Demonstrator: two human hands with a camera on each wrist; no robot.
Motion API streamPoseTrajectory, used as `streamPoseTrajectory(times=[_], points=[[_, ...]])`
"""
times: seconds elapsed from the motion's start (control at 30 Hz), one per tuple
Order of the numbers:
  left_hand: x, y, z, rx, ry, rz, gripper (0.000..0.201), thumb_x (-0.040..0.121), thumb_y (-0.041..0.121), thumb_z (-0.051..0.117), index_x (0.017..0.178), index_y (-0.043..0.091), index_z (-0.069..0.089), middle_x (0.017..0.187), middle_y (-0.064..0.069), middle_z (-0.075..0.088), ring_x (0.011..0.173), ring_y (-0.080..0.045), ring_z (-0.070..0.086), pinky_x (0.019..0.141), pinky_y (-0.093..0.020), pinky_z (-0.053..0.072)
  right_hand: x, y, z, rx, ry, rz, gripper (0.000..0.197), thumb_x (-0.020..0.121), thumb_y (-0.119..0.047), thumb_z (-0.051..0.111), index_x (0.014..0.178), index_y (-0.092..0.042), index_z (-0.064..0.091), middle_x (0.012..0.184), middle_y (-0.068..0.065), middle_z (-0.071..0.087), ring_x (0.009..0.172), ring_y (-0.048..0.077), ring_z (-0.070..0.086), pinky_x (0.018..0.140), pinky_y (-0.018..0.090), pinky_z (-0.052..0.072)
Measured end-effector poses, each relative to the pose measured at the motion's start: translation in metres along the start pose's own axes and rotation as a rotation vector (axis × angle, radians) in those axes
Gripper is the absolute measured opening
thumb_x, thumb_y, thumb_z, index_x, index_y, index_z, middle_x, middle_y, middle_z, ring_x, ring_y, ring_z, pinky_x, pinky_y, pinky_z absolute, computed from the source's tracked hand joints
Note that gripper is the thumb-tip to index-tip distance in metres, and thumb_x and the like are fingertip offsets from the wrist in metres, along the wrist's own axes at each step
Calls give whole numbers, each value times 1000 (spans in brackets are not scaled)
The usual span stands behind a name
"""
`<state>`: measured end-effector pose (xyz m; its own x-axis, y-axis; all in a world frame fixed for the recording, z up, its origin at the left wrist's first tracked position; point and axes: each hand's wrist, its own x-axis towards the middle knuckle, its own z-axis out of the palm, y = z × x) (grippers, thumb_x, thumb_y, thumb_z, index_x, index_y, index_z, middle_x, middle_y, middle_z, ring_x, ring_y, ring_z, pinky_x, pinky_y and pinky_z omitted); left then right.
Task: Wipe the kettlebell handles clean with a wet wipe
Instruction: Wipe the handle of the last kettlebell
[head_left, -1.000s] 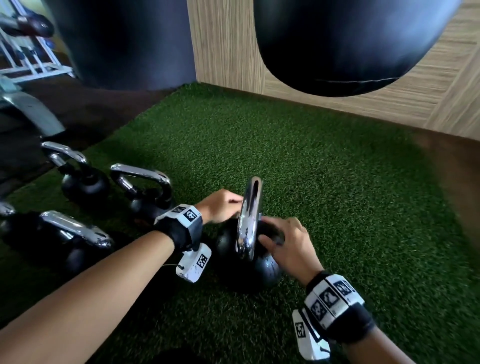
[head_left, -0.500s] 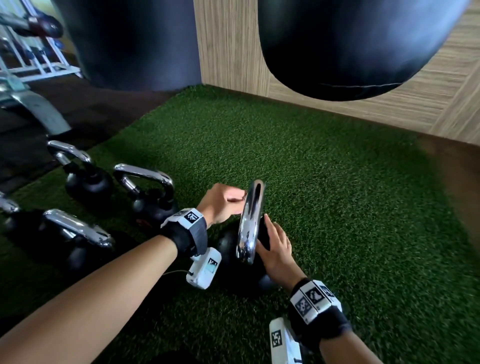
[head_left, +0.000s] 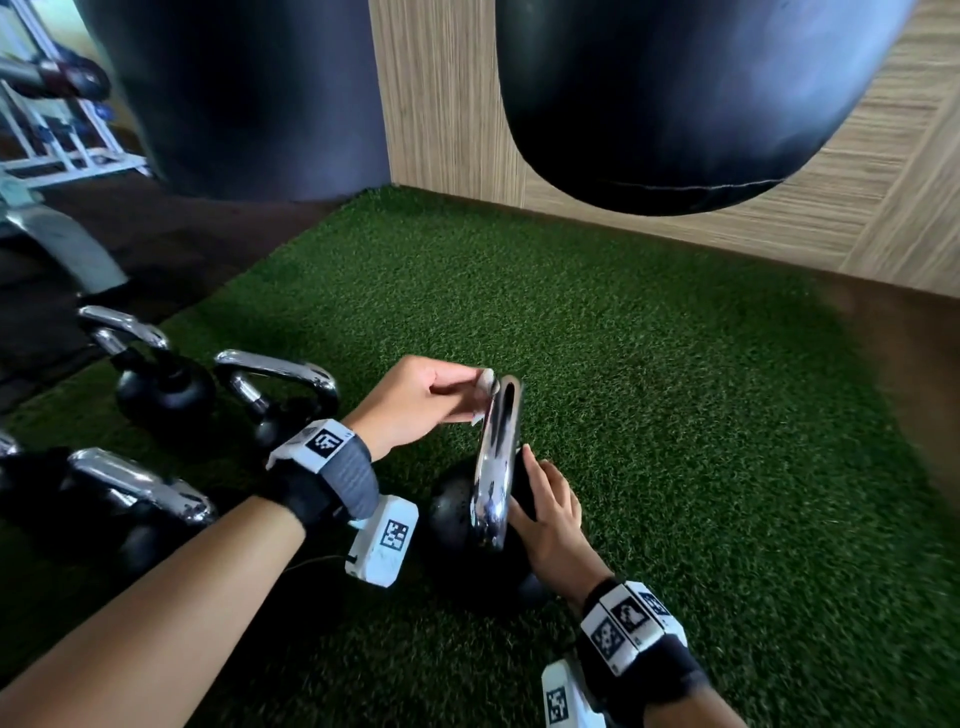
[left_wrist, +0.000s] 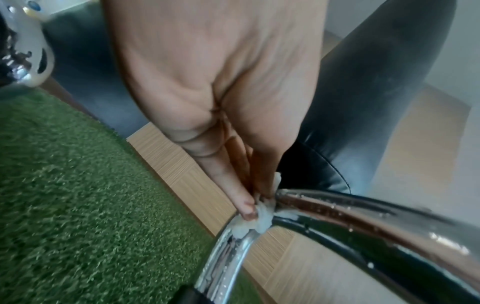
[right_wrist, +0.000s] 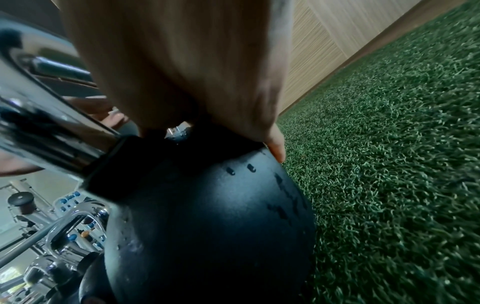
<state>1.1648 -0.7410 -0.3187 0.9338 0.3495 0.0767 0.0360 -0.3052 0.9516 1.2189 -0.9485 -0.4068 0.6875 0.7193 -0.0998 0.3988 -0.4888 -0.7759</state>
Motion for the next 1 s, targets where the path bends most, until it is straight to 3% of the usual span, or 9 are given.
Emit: streamPoseTrajectory(times=[0.07, 0.17, 0.3, 0.47, 0.53, 0.63, 0.8, 0.9, 1.0], points=[[1, 5, -2, 2, 29, -22, 34, 90, 9, 75, 108, 38, 77, 106, 6, 80, 98, -12, 76, 86, -19, 59, 1, -1, -1, 39, -9, 43, 71, 101, -49, 47, 159, -38, 7, 165, 8, 11, 152, 26, 3, 124, 45, 5], [-4, 16, -5, -68, 32, -83, 30, 81, 12, 84, 109, 20, 79, 104, -6, 80, 99, -20, 77, 89, -28, 60, 2, -1, 0, 65, 3, 63, 69, 100, -50, 48, 158, -42, 9, 164, 7, 12, 152, 27, 4, 124, 47, 6], [-19, 30, -17, -100, -166, -158, 38, 65, 24, 90, 100, 14, 81, 102, -11, 80, 97, -23, 77, 83, -27, 62, 2, 0, 2, 27, 7, 46, 69, 101, -49, 45, 159, -39, 9, 164, 8, 12, 152, 27, 5, 125, 47, 5], [-25, 37, -11, -49, -89, -170, 32, 75, 16, 87, 105, 9, 77, 98, -8, 80, 93, -19, 78, 81, -26, 62, 1, -1, 1, 65, 9, 61, 70, 100, -50, 47, 158, -40, 10, 164, 7, 11, 152, 27, 4, 125, 49, 5], [-33, 35, -11, -71, -128, -208, 30, 76, 13, 85, 104, 6, 76, 97, -10, 80, 91, -19, 77, 80, -26, 62, 0, -1, 1, 67, 12, 57, 69, 100, -50, 47, 158, -40, 11, 164, 6, 12, 151, 26, 5, 124, 49, 6], [-49, 32, -14, -80, -291, -262, 32, 70, 16, 85, 98, 7, 74, 93, -9, 80, 86, -16, 76, 76, -23, 61, 0, -2, 1, 66, 18, 59, 68, 101, -49, 47, 158, -39, 12, 165, 6, 12, 151, 26, 5, 124, 49, 7], [-68, 20, -9, -104, -255, -240, 35, 69, 11, 87, 99, 5, 71, 89, -10, 79, 82, -15, 76, 72, -22, 61, 3, 3, 4, 56, 26, 51, 68, 100, -49, 47, 158, -39, 12, 165, 7, 12, 152, 26, 5, 125, 48, 5], [-80, 9, -3, 13, -361, -235, 28, 73, 1, 86, 95, 11, 72, 92, -9, 80, 83, -15, 76, 73, -21, 59, 5, 9, 7, 30, 39, 26, 68, 100, -52, 43, 158, -38, 11, 165, 8, 13, 151, 29, 7, 124, 49, 6], [-87, 4, -1, 81, -318, -160, 27, 71, 6, 89, 91, 17, 74, 92, -7, 81, 84, -13, 76, 75, -19, 57, 8, 15, 10, 19, 31, 18, 68, 99, -56, 41, 158, -39, 11, 164, 8, 14, 151, 29, 8, 124, 50, 7]])
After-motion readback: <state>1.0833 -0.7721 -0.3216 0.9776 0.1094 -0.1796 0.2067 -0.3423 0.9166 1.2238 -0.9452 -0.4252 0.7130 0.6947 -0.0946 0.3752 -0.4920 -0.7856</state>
